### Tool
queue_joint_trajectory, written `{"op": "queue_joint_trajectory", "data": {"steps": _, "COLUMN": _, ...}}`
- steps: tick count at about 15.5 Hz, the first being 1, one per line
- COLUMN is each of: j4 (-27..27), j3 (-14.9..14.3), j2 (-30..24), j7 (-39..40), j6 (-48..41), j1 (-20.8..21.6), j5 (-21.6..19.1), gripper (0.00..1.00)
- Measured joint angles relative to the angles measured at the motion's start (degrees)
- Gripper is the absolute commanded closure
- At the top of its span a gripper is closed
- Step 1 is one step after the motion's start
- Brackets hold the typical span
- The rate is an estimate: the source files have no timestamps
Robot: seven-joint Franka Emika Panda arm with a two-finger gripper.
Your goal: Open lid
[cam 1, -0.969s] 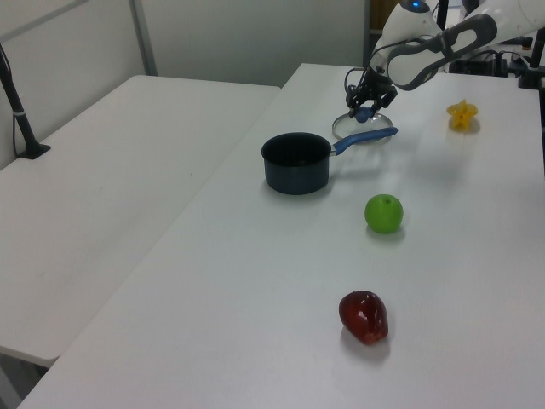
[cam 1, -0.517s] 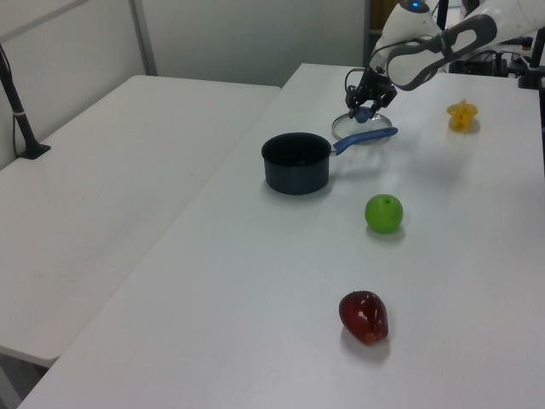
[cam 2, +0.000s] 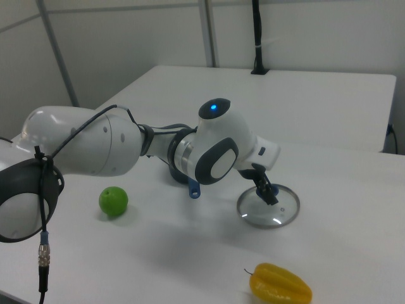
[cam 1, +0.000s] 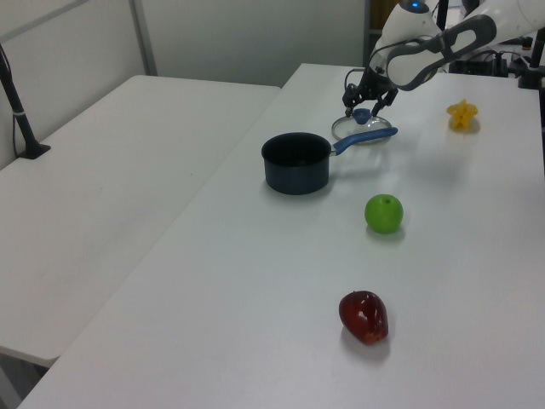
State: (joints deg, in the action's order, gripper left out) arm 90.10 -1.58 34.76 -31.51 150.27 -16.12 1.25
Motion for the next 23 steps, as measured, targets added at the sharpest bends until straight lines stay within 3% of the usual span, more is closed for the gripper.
{"op": "queue_joint_trajectory", "data": {"steps": 5, "j4": -1.36, "j3": 0.06, "j2": -6.90, "j7": 0.75, "j6": -8.37, "j1": 0.40, "j5": 0.00, "gripper": 0.00}}
{"op": "queue_joint_trajectory", "data": {"steps": 10, "j4": -1.43, "j3": 0.36, "j2": -19.37, "j7": 5.25, "j6": -29.79, "j1": 5.77, "j5": 0.00, "gripper": 0.00}}
{"op": "queue_joint_trajectory", "data": {"steps": 15, "j4": -1.08, "j3": 0.49, "j2": -28.53, "j7": 12.71, "j6": -49.14, "j1": 11.56, "j5": -0.02, "gripper": 0.00}}
{"op": "queue_joint_trajectory", "data": {"steps": 23, "j4": 0.07, "j3": -0.55, "j2": -34.26, "j7": 17.99, "j6": -54.94, "j1": 14.30, "j5": -0.05, "gripper": 0.00}}
